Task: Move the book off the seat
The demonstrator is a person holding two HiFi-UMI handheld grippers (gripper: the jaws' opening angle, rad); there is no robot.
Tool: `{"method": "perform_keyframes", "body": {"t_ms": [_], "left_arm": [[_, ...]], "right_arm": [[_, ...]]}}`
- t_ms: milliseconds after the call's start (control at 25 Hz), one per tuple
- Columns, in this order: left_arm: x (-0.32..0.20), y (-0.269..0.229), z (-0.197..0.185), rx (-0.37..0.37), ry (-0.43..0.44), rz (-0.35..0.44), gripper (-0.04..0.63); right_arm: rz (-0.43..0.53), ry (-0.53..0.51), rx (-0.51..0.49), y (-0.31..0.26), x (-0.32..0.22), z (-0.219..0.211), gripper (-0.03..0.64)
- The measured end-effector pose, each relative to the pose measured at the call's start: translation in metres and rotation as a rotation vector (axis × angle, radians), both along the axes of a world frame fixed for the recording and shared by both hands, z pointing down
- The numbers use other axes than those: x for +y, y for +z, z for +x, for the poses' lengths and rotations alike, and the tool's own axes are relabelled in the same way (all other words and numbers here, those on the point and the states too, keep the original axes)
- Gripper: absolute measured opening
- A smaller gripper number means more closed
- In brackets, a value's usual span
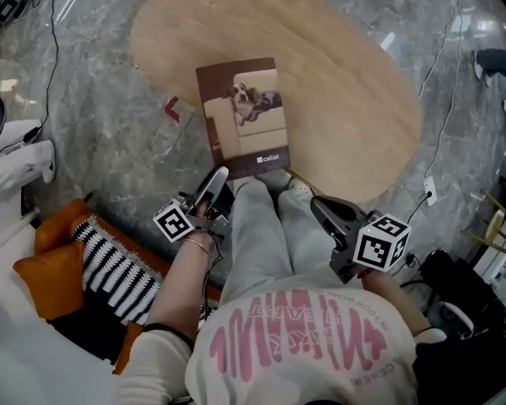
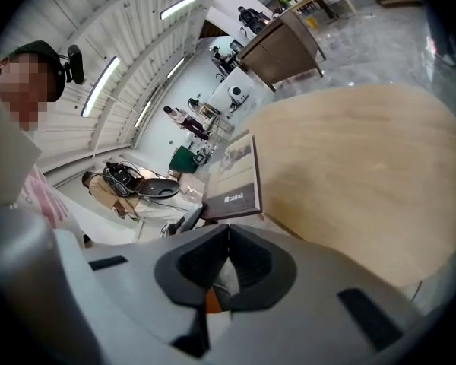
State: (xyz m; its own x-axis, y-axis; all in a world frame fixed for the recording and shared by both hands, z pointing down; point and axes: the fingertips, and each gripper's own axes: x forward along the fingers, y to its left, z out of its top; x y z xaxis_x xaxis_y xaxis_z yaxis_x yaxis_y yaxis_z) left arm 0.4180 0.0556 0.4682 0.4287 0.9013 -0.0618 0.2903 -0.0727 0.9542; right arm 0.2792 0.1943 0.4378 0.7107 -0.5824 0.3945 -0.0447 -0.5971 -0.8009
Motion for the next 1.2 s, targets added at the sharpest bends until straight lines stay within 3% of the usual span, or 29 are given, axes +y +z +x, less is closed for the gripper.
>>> {"method": "perform_keyframes", "body": {"t_ms": [280, 560, 920, 1200], "left_arm": [[-0.003, 0.045, 0.017, -0.106, 0.072, 0.039, 0.156], [0.008, 0.061, 0.034, -0.140, 0.129, 0.049, 0.156], [-0.003, 0.074, 0.028, -0.209, 0.131, 0.039, 0.156], [-0.014, 0.099, 0.028, -0.246, 0.118, 0.114, 0.156]], "right_arm": [[0.045, -0.013, -0.071, 0.012, -0.029, 0.002, 0.011], [0.089, 0.007, -0.117, 0.022, -0.038, 0.002, 0.011], [0.127, 0.022, -0.124, 0.022, -0.038, 0.004, 0.011], [0.161, 0.028, -0.116, 0.019, -0.040, 0.006, 0.011]]}}
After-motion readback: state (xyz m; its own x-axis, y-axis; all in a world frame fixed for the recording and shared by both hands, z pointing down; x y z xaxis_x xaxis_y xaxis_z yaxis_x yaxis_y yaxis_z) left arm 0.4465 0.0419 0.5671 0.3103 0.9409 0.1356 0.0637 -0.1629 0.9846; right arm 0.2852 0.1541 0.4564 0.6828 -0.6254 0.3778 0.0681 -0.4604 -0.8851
